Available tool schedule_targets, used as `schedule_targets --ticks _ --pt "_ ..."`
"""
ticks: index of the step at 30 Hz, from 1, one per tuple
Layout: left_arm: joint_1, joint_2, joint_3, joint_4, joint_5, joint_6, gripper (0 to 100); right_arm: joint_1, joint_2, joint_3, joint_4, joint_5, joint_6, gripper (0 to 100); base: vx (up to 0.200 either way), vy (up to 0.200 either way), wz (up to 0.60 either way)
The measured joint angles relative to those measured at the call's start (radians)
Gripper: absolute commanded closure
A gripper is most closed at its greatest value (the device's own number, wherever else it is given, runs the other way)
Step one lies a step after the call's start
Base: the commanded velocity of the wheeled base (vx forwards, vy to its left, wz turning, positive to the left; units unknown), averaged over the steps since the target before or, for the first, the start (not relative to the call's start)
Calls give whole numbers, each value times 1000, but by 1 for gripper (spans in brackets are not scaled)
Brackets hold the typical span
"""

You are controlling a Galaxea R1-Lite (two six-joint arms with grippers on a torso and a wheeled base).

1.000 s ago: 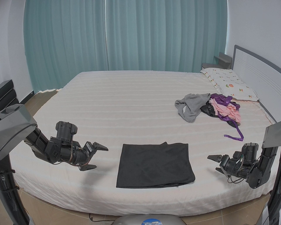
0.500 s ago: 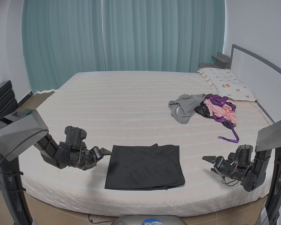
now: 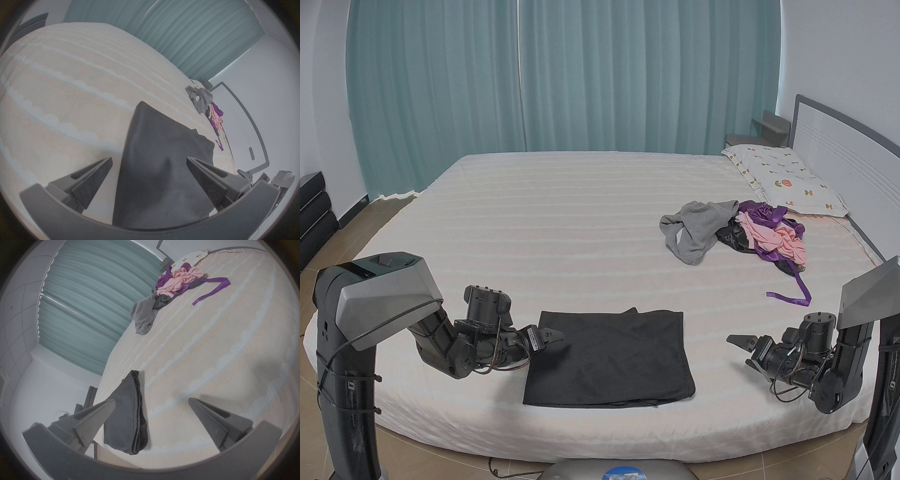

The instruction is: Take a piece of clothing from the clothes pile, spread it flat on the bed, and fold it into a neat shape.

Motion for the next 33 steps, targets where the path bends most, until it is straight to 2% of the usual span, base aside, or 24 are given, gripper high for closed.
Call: schedule_targets --ticks 10,11,26,33 --pt "-13 44 -38 -3 11 -1 0 4 7 1 0 0 0 0 0 0 0" --pt "-13 45 -38 -3 11 -1 100 4 8 1 0 0 0 0 0 0 0" --pt "-10 40 -6 0 17 -2 100 -1 6 2 0 0 -1 0 0 0 0" --pt "-12 31 -5 0 56 -2 100 -1 6 2 0 0 -1 0 0 0 0"
